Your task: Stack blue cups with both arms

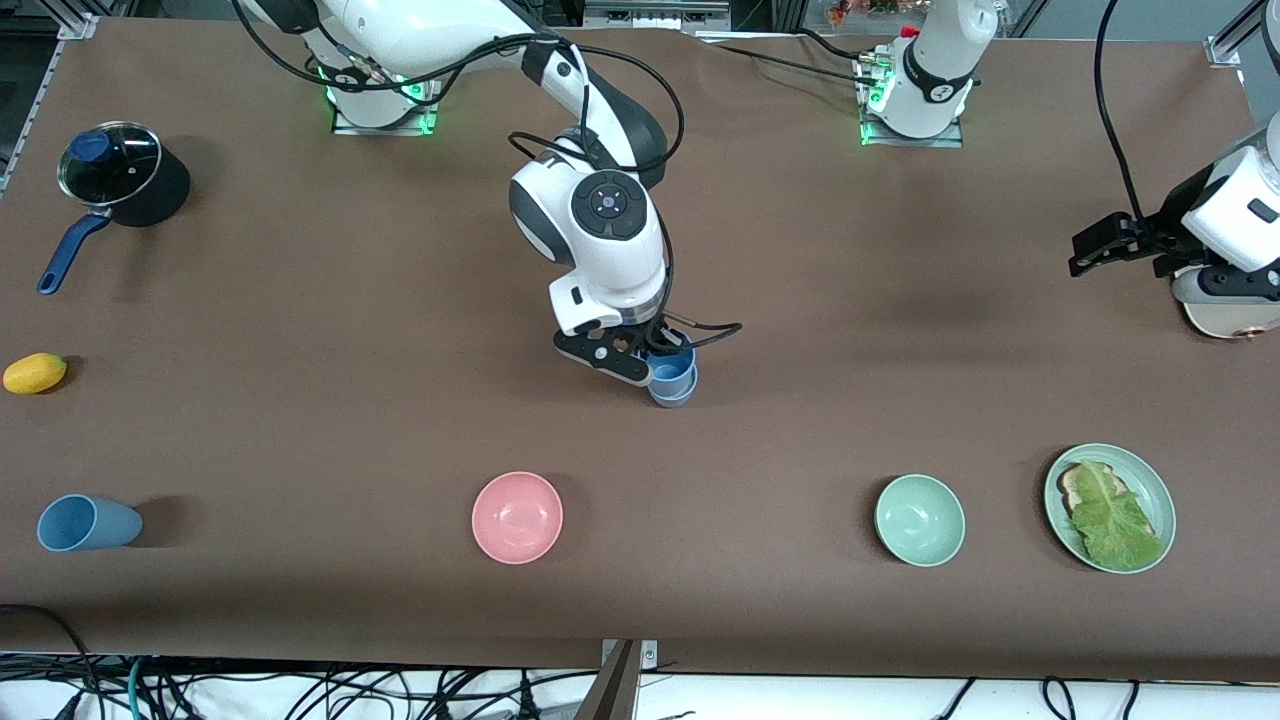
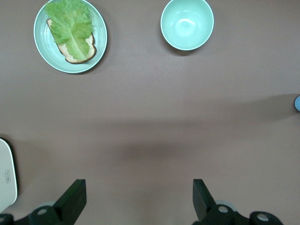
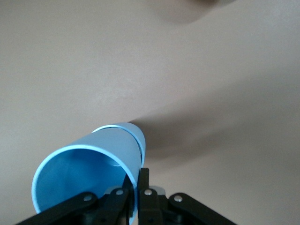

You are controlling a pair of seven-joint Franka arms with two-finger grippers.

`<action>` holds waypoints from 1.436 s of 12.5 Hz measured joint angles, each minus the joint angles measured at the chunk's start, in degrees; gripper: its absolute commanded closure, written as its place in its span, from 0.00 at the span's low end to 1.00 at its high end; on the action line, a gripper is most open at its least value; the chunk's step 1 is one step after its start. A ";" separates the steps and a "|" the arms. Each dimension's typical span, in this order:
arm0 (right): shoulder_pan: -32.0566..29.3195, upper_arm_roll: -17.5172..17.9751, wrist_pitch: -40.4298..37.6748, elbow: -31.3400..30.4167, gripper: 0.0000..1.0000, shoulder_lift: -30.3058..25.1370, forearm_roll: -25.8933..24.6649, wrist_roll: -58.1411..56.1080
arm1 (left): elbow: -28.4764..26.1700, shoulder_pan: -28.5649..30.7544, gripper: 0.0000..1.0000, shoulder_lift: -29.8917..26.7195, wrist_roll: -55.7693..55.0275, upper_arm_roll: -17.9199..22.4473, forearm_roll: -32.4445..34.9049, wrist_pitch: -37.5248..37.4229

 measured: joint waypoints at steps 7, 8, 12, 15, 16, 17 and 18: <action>0.17 -0.17 -2.14 1.41 0.00 -0.04 -0.14 0.13 | 0.00 0.54 0.00 0.04 -0.03 0.19 0.00 -0.16; 0.12 -0.47 -3.49 1.87 0.00 -0.33 -0.20 0.04 | 0.00 0.55 0.00 0.04 -0.03 0.24 0.00 -0.23; -4.85 -1.24 -12.08 2.87 0.00 -3.97 -0.17 -10.32 | 0.00 0.57 0.00 0.04 -0.03 0.43 0.00 -0.29; -10.84 -1.27 -20.65 2.95 0.00 -7.43 0.32 -22.91 | 0.00 0.84 0.00 0.04 -0.03 0.54 0.00 -0.31; -12.77 -1.27 -23.30 2.97 0.00 -8.74 0.42 -26.50 | 0.00 1.07 0.00 0.04 -0.03 0.55 0.00 -0.31; -14.65 -1.27 -25.56 2.93 0.00 -10.13 0.60 -29.69 | 0.00 1.22 0.00 0.05 -0.03 0.57 0.00 -0.31; -16.60 -1.28 -27.11 2.72 0.00 -11.68 1.11 -32.65 | 0.00 1.26 0.00 0.04 -0.03 0.58 0.00 -0.31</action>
